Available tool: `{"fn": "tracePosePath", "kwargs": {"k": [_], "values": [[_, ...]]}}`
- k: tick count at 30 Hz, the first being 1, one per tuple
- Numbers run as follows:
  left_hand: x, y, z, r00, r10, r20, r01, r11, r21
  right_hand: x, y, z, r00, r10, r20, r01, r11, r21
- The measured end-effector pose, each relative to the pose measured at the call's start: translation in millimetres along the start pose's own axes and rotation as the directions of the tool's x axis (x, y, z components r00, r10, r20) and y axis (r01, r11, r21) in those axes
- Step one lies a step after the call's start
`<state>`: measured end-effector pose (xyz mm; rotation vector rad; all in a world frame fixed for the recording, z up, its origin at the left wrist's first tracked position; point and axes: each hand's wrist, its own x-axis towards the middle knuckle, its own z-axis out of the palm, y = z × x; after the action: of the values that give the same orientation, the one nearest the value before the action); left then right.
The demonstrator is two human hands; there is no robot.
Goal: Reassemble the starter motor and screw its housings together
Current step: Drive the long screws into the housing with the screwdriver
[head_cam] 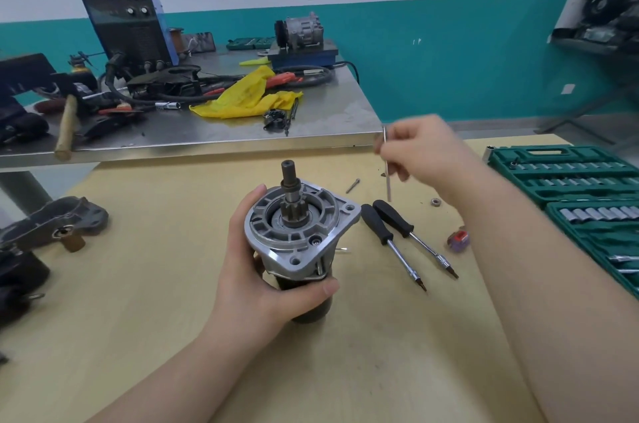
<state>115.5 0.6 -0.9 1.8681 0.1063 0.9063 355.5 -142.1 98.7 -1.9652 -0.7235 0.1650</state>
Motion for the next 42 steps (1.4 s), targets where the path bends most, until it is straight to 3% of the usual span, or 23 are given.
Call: {"fn": "tracePosePath", "kwargs": {"k": [3, 7, 16, 24, 31, 42], "values": [[2, 1, 4, 1.000, 0.007, 0.013, -0.006, 0.999, -0.046, -32, -52, -4, 0.939, -0.335, 0.072, 0.289, 0.887, 0.360], [4, 5, 9, 0.999, 0.035, 0.002, -0.035, 0.997, -0.073, -72, -84, 2, 0.790, -0.570, 0.226, 0.422, 0.773, 0.475], [3, 7, 11, 0.998, 0.060, -0.035, -0.063, 0.994, -0.091, -85, -88, 6, 0.751, -0.562, 0.346, 0.388, 0.800, 0.457], [2, 5, 7, 0.996, 0.063, -0.069, -0.068, 0.995, -0.074, -88, -89, 11, 0.701, -0.609, 0.370, 0.440, 0.778, 0.447], [11, -3, -3, 0.991, 0.043, -0.123, -0.053, 0.996, -0.078, -88, -88, 29, 0.687, -0.678, 0.260, 0.606, 0.733, 0.309], [12, -12, -6, 0.992, 0.014, -0.122, -0.020, 0.999, -0.046, -84, -87, 20, 0.650, -0.713, 0.263, 0.560, 0.684, 0.468]]}}
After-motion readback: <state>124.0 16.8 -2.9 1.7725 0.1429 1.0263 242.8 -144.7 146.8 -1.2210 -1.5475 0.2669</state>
